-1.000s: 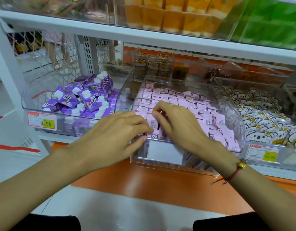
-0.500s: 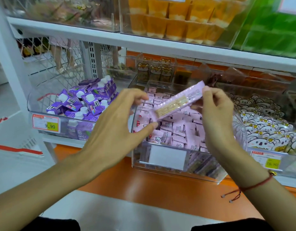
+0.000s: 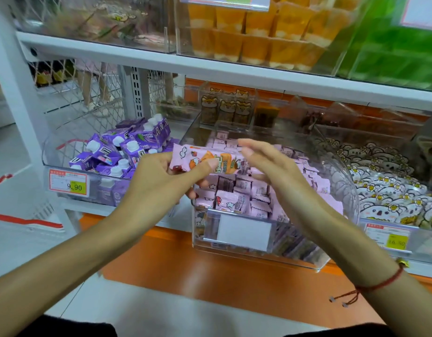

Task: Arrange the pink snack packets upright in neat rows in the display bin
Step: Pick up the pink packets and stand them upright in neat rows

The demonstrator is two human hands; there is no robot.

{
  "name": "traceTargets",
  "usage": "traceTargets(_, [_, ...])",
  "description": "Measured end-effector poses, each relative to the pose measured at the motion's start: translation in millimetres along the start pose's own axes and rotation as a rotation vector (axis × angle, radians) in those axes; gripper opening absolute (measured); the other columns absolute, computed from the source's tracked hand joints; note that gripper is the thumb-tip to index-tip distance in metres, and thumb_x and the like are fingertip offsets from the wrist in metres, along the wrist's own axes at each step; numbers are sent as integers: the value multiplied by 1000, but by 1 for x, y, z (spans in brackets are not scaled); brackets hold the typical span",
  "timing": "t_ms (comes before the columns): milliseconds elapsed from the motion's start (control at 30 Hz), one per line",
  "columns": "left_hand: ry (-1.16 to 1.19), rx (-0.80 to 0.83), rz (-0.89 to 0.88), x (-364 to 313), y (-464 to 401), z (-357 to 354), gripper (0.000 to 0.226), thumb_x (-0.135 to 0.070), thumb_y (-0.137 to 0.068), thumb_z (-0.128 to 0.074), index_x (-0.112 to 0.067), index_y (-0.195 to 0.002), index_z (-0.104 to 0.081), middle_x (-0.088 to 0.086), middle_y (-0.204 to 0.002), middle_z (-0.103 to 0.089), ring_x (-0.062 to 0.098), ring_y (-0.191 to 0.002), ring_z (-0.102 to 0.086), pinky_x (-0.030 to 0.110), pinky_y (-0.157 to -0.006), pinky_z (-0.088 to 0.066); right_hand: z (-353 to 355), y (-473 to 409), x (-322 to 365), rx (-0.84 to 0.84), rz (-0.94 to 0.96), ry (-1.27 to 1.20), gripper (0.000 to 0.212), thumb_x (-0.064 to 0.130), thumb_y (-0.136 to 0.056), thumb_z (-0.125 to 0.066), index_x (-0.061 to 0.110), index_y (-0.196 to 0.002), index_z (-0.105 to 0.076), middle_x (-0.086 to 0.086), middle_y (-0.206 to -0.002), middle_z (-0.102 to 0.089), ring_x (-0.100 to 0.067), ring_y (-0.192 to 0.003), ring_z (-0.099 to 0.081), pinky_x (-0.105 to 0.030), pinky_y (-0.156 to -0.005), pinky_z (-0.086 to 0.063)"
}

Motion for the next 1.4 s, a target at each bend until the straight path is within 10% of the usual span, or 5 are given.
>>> traceTargets(133, [-59, 14, -74, -1, -1, 0, 21, -36, -74, -73, -25, -57, -67, -6, -47, -61, 1, -38, -47, 9, -40, -37, -7, 7, 1, 19, 253, 387, 50, 43, -88, -58, 44, -135, -42, 22, -137, -37, -1, -132, -24, -23, -104, -21])
traceTargets(300, [-276, 60, -238, 3, 2, -1, 42, -57, -65, -75, -38, -101, -64, -11, -91, -69, 8, -88, -63, 29, -76, -53, -6, 4, 6, -91, 518, 611, 38, 24, -85, -69, 22, -122, -59, 7, -109, -59, -14, -103, -50, -31, -87, -41])
traceTargets(567, [-880, 307, -672, 13, 12, -15, 29, -39, -93, -53, -30, -121, -53, -14, -119, -56, 5, -107, -49, 27, -87, -40, 13, -14, -11, -349, 181, -5, 49, 19, -86, -67, 20, -121, -32, 5, -98, -64, -6, -83, -68, -21, -73, -54])
traceTargets(833, [-1194, 353, -858, 14, 11, -12, 31, -37, -93, -43, -25, -109, -67, -8, -99, -66, 17, -93, -61, 31, -80, -47, -7, -15, -14, -216, 261, 376, 40, 26, -84, -71, 28, -108, -39, 9, -82, -62, -10, -62, -65, -44, -59, -54])
traceTargets(1400, [-366, 112, -69, 28, -12, 10, 37, -25, -88, -62, -28, -124, -54, -18, -116, -59, -10, -93, -57, 28, -90, -46, -10, -19, -18, 281, 122, 814, 27, 19, -94, -49, 20, -112, -69, 10, -99, -45, -11, -86, -49, -31, -74, -44])
Point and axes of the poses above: each hand's wrist, its own y-axis away from the middle knuckle, its own z-axis out of the back of the hand, x = y × z, the point moved 2 cm from there along -y, towards the middle knuckle
